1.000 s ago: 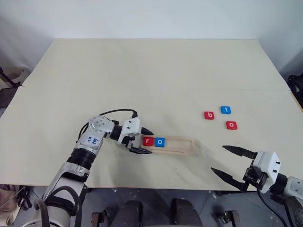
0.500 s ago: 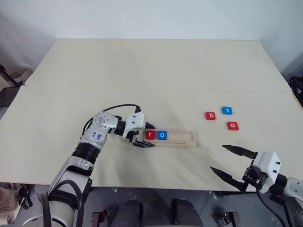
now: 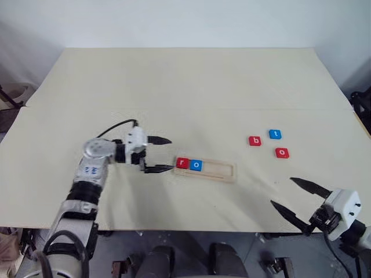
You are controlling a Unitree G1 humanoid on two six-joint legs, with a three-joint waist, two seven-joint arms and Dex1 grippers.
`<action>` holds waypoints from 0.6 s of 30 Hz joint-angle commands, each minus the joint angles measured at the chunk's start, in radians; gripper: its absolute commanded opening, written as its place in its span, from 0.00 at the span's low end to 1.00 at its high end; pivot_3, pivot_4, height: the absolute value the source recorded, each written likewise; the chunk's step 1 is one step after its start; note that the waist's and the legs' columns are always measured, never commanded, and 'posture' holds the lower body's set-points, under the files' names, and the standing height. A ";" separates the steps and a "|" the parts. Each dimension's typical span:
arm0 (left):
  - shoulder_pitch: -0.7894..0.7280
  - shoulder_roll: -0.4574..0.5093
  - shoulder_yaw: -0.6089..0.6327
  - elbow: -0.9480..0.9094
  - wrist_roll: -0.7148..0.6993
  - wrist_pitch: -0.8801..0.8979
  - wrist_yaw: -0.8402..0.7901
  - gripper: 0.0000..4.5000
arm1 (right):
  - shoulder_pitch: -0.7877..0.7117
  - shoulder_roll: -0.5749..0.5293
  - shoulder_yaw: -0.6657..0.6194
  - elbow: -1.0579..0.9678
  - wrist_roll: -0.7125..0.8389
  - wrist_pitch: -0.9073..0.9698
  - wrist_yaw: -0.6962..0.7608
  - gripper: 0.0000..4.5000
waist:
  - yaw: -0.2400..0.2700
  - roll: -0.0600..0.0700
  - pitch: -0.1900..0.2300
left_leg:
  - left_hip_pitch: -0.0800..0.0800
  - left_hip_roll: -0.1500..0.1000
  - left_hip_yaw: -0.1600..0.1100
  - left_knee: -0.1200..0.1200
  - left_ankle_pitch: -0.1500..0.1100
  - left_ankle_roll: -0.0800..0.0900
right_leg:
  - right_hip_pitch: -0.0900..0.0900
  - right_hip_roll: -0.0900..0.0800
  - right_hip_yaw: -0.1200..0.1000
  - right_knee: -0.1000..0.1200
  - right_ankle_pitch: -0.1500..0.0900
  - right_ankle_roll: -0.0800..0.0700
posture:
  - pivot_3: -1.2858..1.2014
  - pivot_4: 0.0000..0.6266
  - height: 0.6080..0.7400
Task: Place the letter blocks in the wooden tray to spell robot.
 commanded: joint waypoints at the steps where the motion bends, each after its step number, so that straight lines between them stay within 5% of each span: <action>1: 0.054 0.047 0.056 -0.088 -0.035 -0.033 0.004 0.99 | -0.002 0.007 -0.073 0.035 0.028 -0.029 -0.012 1.00 | 0.001 0.000 0.000 | 0.000 0.000 0.000 0.000 0.000 0.000 | 0.000 0.000 0.000 0.000 0.000 0.000 | 0.52 0.24 1.00; 8: 0.237 0.076 0.112 -0.347 -0.135 0.122 0.067 0.99 | 0.023 0.062 -0.150 0.087 0.028 -0.061 -0.071 1.00 | 0.012 0.000 0.000 | 0.000 -0.001 -0.002 0.000 0.000 0.001 | 0.001 -0.001 0.001 -0.001 0.000 0.000 | 0.52 0.24 1.00; 18: 0.320 0.069 0.110 -0.483 -0.196 0.220 0.100 0.99 | 0.042 0.113 -0.150 0.114 0.020 -0.109 -0.098 1.00 | 0.004 0.002 -0.001 | 0.002 0.000 0.000 -0.001 -0.001 0.000 | 0.001 0.000 0.002 -0.001 0.000 0.000 | 0.52 0.24 1.00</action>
